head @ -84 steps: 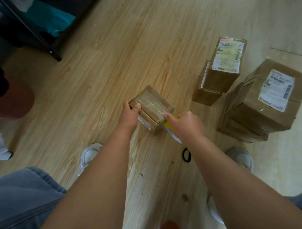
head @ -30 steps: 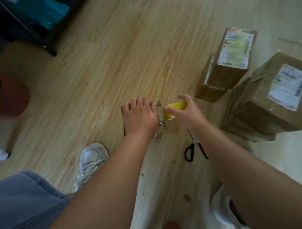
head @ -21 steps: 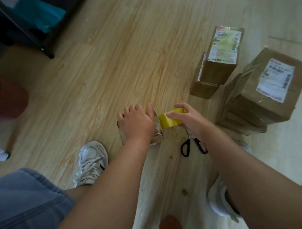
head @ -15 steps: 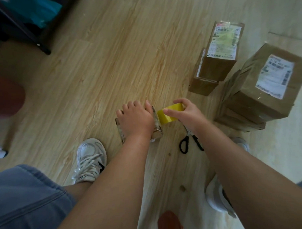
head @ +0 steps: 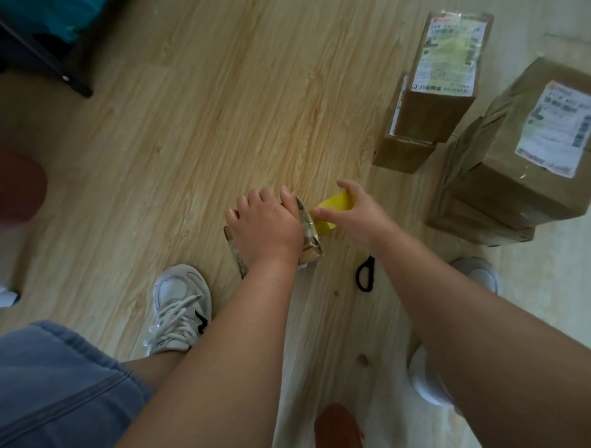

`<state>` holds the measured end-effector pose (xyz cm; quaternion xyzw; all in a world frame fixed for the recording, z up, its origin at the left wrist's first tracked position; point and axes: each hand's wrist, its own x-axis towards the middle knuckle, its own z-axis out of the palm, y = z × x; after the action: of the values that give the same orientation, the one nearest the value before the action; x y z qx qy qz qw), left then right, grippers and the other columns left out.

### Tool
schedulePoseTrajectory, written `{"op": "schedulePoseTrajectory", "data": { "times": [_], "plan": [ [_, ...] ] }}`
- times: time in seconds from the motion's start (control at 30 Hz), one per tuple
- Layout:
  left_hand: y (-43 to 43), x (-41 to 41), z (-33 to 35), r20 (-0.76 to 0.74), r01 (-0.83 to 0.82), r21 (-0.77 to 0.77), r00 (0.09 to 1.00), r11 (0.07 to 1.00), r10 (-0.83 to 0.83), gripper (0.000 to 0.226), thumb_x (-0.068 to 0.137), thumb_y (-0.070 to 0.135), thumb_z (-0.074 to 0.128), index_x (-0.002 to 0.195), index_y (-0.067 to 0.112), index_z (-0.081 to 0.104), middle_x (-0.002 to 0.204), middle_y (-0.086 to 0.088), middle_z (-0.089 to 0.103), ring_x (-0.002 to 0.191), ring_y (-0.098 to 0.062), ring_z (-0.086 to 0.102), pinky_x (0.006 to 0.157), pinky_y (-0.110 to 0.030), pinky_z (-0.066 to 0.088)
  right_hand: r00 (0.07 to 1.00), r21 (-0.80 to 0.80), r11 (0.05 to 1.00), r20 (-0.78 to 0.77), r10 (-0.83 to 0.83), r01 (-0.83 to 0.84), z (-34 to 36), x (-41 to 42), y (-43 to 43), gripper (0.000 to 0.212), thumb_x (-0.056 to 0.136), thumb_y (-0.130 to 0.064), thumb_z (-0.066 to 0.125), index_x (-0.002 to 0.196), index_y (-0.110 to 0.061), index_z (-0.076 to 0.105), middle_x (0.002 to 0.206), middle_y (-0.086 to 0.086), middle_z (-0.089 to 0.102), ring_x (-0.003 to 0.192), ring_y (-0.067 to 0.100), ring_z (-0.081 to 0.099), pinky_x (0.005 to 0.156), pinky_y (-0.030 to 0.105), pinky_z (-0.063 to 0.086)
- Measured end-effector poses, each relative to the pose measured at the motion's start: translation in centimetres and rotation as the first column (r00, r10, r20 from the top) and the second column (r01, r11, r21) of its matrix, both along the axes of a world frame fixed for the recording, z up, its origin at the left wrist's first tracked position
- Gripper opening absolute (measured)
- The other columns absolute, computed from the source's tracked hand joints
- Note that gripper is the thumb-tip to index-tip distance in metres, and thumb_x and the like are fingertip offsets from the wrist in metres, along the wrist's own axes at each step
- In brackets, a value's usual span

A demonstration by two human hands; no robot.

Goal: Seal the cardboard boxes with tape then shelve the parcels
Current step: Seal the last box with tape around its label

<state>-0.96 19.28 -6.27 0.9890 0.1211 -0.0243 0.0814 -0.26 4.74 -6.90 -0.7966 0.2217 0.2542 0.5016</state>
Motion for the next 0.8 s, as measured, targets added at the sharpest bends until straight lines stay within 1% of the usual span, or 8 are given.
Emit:
{"op": "schedulePoseTrajectory", "data": {
  "times": [0.07, 0.13, 0.23, 0.37, 0.5, 0.53, 0.67, 0.8],
  "plan": [
    [0.1, -0.1, 0.0, 0.009, -0.004, 0.003, 1.0, 1.0, 0.004, 0.048, 0.104, 0.038, 0.027, 0.101, 0.01, 0.065, 0.103, -0.006, 0.066, 0.102, -0.028, 0.054, 0.089, -0.042, 0.032, 0.999, 0.046, 0.998, 0.001, -0.046, 0.046, 0.3, -0.3, -0.3, 0.081, 0.086, -0.057, 0.07, 0.154, -0.038, 0.03, 0.155, 0.0, 0.037, 0.139, 0.023, 0.04, 0.095, 0.033, 0.04],
    [0.1, -0.2, 0.1, 0.014, -0.004, 0.007, 1.0, 1.0, 0.004, 0.048, 0.104, 0.038, 0.027, 0.102, 0.01, 0.067, 0.104, -0.007, 0.066, 0.102, -0.029, 0.054, 0.089, -0.043, 0.032, 0.978, 0.088, 0.975, 0.019, -0.208, 0.206, 0.3, -1.1, -0.8, 0.072, 0.09, -0.061, 0.06, 0.152, -0.034, 0.036, 0.154, 0.0, 0.041, 0.137, 0.022, 0.044, 0.099, 0.036, 0.041],
    [0.1, -0.2, 0.1, 0.01, 0.003, 0.013, 1.0, 1.0, -0.003, 0.05, 0.104, 0.036, 0.026, 0.103, 0.01, 0.069, 0.104, -0.009, 0.068, 0.103, -0.03, 0.054, 0.089, -0.043, 0.032, 0.933, -0.113, 0.926, 0.051, -0.356, 0.36, -0.7, -2.6, -2.6, 0.049, 0.097, -0.046, 0.056, 0.136, -0.017, 0.052, 0.133, 0.006, 0.059, 0.111, 0.023, 0.059, 0.084, 0.033, 0.045],
    [0.1, -0.2, -0.1, 0.042, 0.008, 0.012, 0.999, 1.0, -0.008, 0.051, 0.104, 0.032, 0.028, 0.095, 0.008, 0.073, 0.094, -0.011, 0.07, 0.096, -0.033, 0.058, 0.088, -0.043, 0.034, 0.97, -0.391, 0.913, -0.152, -0.19, 0.118, -3.2, -5.6, -4.7, 0.041, 0.098, -0.036, 0.055, 0.124, -0.003, 0.055, 0.125, 0.016, 0.061, 0.112, 0.034, 0.058, 0.081, 0.035, 0.045],
    [0.0, -0.3, -0.2, 0.066, 0.003, -0.03, 0.998, 1.0, -0.001, 0.05, 0.105, 0.03, 0.031, 0.087, 0.007, 0.071, 0.086, -0.012, 0.07, 0.088, -0.034, 0.059, 0.087, -0.042, 0.034, 0.953, -0.423, 0.905, -0.286, -0.097, -0.034, -4.6, -8.0, -4.4, 0.041, 0.099, -0.037, 0.056, 0.121, -0.002, 0.052, 0.12, 0.015, 0.061, 0.094, 0.028, 0.057, 0.058, 0.03, 0.037],
    [-0.1, -0.3, -0.2, 0.071, 0.003, -0.035, 0.997, 0.999, 0.0, 0.049, 0.104, 0.03, 0.031, 0.085, 0.007, 0.07, 0.085, -0.012, 0.07, 0.088, -0.034, 0.059, 0.087, -0.042, 0.034, 0.948, -0.427, 0.903, -0.303, -0.096, -0.045, -4.9, -8.3, -4.1, 0.042, 0.098, -0.035, 0.059, 0.123, -0.002, 0.051, 0.12, 0.013, 0.06, 0.093, 0.027, 0.056, 0.058, 0.03, 0.036],
    [-0.1, -0.3, -0.3, 0.084, 0.008, -0.026, 0.996, 1.0, -0.006, 0.05, 0.104, 0.03, 0.032, 0.081, 0.007, 0.07, 0.08, -0.011, 0.068, 0.083, -0.033, 0.058, 0.083, -0.042, 0.035, 0.952, -0.474, 0.881, -0.278, -0.13, -0.019, -5.9, -9.0, -3.5, 0.056, 0.089, -0.036, 0.069, 0.128, -0.002, 0.046, 0.125, 0.014, 0.056, 0.108, 0.031, 0.058, 0.078, 0.04, 0.052],
    [0.0, -0.1, -0.5, 0.038, 0.019, 0.014, 0.999, 1.0, -0.02, 0.053, 0.105, 0.032, 0.027, 0.086, 0.007, 0.07, 0.083, -0.01, 0.067, 0.085, -0.032, 0.057, 0.084, -0.042, 0.035, 0.953, -0.482, 0.876, -0.257, -0.16, 0.017, -6.9, -9.1, -3.4, 0.068, 0.083, -0.038, 0.076, 0.131, -0.001, 0.043, 0.133, 0.015, 0.05, 0.116, 0.033, 0.056, 0.093, 0.048, 0.052]
  ]
}}
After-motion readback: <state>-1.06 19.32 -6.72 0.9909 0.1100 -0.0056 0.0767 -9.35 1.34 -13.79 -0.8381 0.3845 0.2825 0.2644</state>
